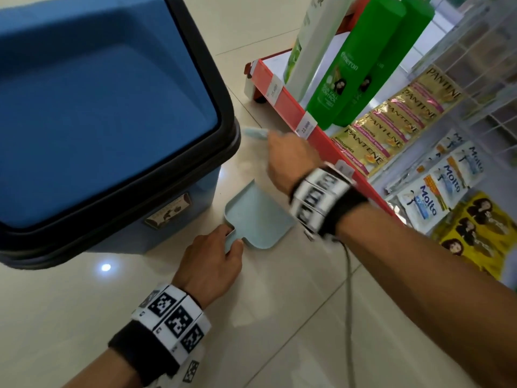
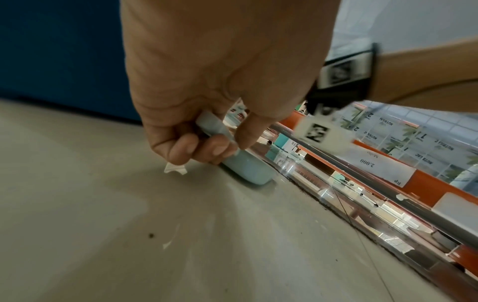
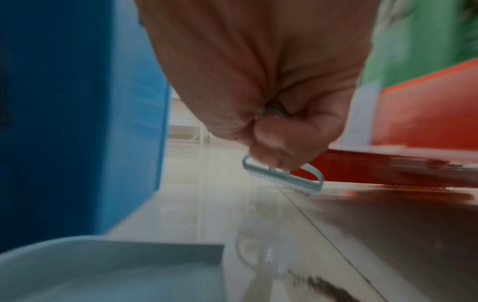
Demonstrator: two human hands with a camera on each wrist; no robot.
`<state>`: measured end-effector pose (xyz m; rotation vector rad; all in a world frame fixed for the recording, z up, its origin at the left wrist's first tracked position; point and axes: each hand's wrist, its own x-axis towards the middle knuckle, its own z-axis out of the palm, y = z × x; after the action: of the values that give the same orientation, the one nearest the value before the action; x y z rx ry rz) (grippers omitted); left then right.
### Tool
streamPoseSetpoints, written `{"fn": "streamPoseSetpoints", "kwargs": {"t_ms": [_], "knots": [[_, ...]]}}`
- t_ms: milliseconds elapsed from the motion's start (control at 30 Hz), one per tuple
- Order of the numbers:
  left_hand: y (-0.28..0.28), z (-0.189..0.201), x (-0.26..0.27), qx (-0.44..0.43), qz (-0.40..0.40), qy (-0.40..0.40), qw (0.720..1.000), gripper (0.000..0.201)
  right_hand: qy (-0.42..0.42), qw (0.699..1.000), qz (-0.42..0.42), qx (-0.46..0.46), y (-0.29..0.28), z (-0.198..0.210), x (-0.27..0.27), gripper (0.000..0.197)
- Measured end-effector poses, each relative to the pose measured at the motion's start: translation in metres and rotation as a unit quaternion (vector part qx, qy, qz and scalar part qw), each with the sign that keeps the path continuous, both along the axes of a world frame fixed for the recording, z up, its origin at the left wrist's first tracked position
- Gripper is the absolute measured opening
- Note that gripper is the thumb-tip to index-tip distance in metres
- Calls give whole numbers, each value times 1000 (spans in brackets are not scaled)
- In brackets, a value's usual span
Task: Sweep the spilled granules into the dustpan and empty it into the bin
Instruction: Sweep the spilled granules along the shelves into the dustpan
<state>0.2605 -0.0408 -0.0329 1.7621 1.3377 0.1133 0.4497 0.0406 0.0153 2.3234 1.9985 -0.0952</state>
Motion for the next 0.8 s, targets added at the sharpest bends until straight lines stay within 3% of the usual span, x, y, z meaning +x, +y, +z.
{"fn": "streamPoseSetpoints", "kwargs": {"t_ms": [100,200,267,400,500,600,700,800], "knots": [[-1,-1,-2,12,2,-12,1000,18,-59,998,26,-22,57,-16,-10,30],[-5,-1,-9,9,-5,-21,1000,14,-85,992,20,-96,72,-27,-1,32],[-7,0,-13,8,-2,-27,1000,10,-103,987,29,-120,58,-30,5,29],[-5,1,-14,-5,9,-22,1000,27,-70,988,-4,-135,2,-26,13,27],[-4,2,-13,-5,10,-26,1000,28,-67,985,-19,-157,-39,-9,18,26],[-3,0,-12,-8,11,-31,999,22,-59,991,-8,-119,-37,9,18,20],[-3,-3,-10,-22,14,-28,999,16,-54,997,28,-44,2,14,6,25],[-4,-3,-10,-20,17,-30,999,10,-43,994,81,-59,44,2,-5,34]]}}
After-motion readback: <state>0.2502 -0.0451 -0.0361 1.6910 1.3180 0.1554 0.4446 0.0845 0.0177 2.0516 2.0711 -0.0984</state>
